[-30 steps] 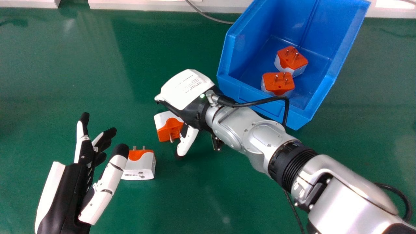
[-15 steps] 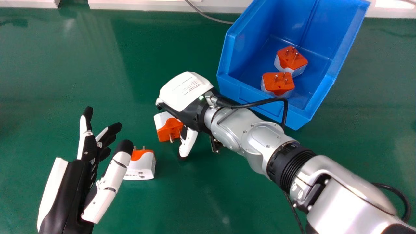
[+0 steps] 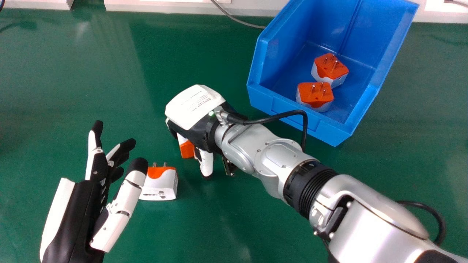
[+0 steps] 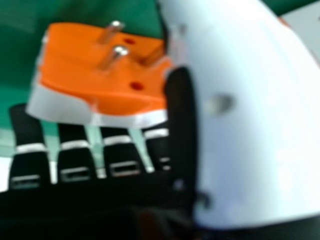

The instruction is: Pick all objects and put in blue box

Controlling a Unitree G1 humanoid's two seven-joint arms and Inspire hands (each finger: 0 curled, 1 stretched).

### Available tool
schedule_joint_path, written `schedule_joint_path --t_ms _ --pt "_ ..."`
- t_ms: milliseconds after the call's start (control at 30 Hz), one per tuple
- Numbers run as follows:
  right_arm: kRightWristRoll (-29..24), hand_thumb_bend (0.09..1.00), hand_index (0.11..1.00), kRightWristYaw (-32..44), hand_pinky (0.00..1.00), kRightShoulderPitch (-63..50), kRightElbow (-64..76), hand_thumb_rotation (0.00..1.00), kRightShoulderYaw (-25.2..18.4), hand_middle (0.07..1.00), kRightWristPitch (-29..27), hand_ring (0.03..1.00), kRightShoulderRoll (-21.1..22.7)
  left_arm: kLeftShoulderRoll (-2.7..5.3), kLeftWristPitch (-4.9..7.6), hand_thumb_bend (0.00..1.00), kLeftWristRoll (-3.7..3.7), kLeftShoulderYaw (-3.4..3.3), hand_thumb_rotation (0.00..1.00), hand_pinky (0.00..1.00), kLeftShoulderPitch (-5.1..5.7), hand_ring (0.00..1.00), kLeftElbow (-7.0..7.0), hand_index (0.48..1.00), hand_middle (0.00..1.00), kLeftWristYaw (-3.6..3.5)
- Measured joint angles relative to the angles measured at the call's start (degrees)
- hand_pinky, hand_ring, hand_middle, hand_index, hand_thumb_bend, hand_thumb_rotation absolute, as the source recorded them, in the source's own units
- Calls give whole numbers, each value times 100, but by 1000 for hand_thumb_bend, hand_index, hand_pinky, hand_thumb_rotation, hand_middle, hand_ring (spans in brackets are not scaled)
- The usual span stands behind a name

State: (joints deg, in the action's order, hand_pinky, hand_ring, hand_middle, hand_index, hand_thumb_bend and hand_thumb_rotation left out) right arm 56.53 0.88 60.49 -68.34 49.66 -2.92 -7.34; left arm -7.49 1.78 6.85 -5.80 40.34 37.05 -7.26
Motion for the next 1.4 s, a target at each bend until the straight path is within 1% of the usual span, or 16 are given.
schedule_joint_path --t_ms 100,200,300,333,367,500,533,667,733,833,933,1000,1100,1200,1300,1400 --pt "-220 525 497 213 151 86 -121 2 -124 464 14 223 -40 0 -3 381 -1 0 813 929 3 927 2 905 914 0" --pt "-384 523 505 587 189 283 -209 0 -216 465 92 280 -90 -2 -2 381 0 4 817 926 -11 926 1 906 913 -2" --pt "-463 518 525 502 230 298 -237 0 -274 452 -71 339 -16 -8 0 386 -1 -10 819 921 -13 923 -10 905 912 -3" --pt "-507 533 644 502 244 290 -245 0 -295 467 -138 367 29 -12 2 387 -1 -10 820 913 -20 920 -15 906 912 -4" --pt "-546 541 695 504 246 285 -249 0 -325 476 -174 374 66 -15 2 387 -1 -11 819 909 -29 919 -24 906 911 -4" --pt "-628 551 642 580 238 284 -356 0 -358 480 -163 348 87 -17 4 393 -6 -9 813 918 -77 923 -24 906 912 -6" --pt "-632 537 569 582 229 284 -364 0 -364 480 -161 332 87 -17 4 391 -7 -9 812 920 -75 923 -24 906 912 -6" --pt "-621 515 544 488 222 263 -352 0 -350 434 -272 334 126 -16 3 386 -8 -10 804 924 -67 922 -24 904 909 -6" --pt "-619 519 510 534 221 264 -351 0 -334 466 -245 332 116 -16 2 381 -8 -10 808 924 -69 923 -25 905 911 -6" --pt "-621 516 535 568 255 274 -342 0 -329 445 -221 381 109 -17 3 385 -12 -12 810 927 -102 924 -31 906 912 -7" --pt "-659 507 560 520 251 209 -238 0 -377 469 -293 369 172 -20 2 385 -14 -17 806 922 -127 922 -57 904 910 -7" --pt "-714 506 563 398 267 64 -67 0 -487 470 -360 375 263 -25 2 376 -12 -35 805 912 -150 920 -85 903 910 -7" --pt "-898 509 554 223 291 -219 292 0 -695 468 -473 391 437 -31 -1 368 -18 -67 798 911 -229 920 -168 902 912 -7" --pt "-899 510 546 72 294 -517 792 0 -738 473 -536 393 653 -43 -8 362 -23 -141 794 917 -329 920 -270 901 912 -9" --pt "-906 513 516 78 318 -764 1403 0 -823 497 -523 401 868 -58 -84 373 -39 -194 804 934 -424 927 -320 901 915 -16" --pt "-993 510 525 213 309 -1014 2102 0 -995 500 -488 394 1100 -101 -128 392 -52 -259 831 949 -554 936 -449 904 922 -23"
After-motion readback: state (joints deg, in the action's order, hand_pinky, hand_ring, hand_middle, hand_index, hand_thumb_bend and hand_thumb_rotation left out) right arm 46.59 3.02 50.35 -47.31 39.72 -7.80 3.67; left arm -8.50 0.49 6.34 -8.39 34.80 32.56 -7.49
